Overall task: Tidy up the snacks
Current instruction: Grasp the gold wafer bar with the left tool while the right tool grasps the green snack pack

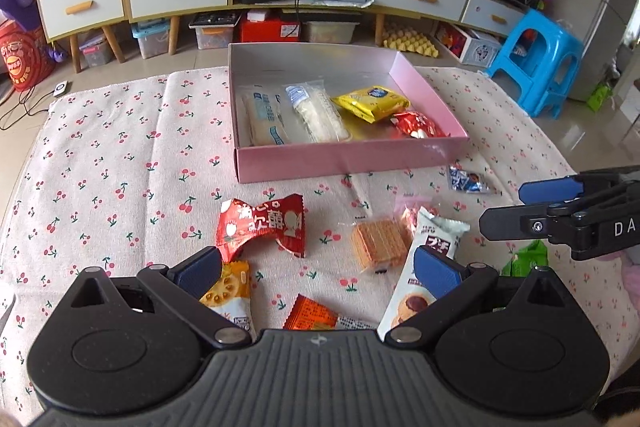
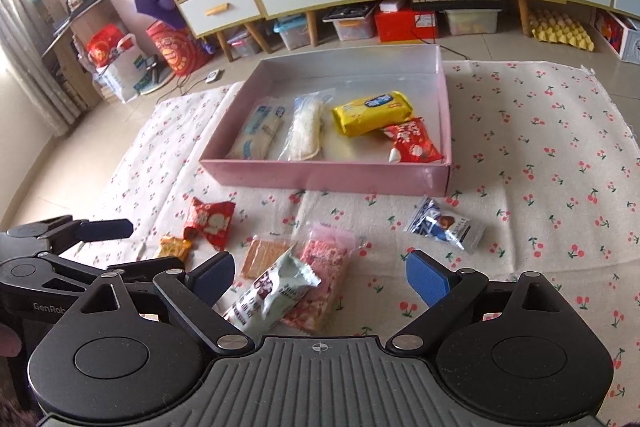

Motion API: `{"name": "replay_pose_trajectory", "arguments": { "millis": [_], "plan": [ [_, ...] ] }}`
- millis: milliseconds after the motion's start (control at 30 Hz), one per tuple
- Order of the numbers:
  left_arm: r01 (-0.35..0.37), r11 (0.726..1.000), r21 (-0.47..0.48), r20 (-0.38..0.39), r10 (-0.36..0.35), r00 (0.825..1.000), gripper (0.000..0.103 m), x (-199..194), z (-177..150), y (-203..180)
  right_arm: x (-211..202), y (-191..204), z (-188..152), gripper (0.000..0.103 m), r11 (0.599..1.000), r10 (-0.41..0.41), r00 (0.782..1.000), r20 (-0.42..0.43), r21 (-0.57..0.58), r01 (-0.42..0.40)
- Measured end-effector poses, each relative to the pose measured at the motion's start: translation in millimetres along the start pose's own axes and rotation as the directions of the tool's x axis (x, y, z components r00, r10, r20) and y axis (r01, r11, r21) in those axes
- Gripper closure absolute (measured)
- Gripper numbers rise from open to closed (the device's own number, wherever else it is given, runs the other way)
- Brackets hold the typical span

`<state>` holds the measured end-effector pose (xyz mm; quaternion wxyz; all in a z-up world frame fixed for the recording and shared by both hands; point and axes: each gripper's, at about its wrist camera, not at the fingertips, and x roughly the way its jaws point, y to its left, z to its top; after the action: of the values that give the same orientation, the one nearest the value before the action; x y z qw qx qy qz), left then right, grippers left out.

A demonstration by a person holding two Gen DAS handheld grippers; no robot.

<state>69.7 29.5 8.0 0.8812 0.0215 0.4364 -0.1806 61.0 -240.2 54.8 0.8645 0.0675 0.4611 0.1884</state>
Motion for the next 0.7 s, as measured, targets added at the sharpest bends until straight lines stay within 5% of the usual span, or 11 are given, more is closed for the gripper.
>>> {"name": "replay_pose_trajectory", "arguments": {
  "millis": [400, 700],
  "plan": [
    [0.088, 0.992, 0.09, -0.109, -0.078, 0.991, 0.001, -3.4, -42.2, -2.3, -15.0, -13.2, -33.9, 0.009, 0.992, -0.128, 0.991, -0.038, 0.009, 0.128],
    [0.111, 0.991, 0.08, -0.182, -0.094, 0.979, 0.006, 3.3, -55.3, -0.1, -9.6, -33.9, -46.9, 0.009, 0.981, -0.111, 0.984, -0.136, 0.141, 0.13]
  ]
}}
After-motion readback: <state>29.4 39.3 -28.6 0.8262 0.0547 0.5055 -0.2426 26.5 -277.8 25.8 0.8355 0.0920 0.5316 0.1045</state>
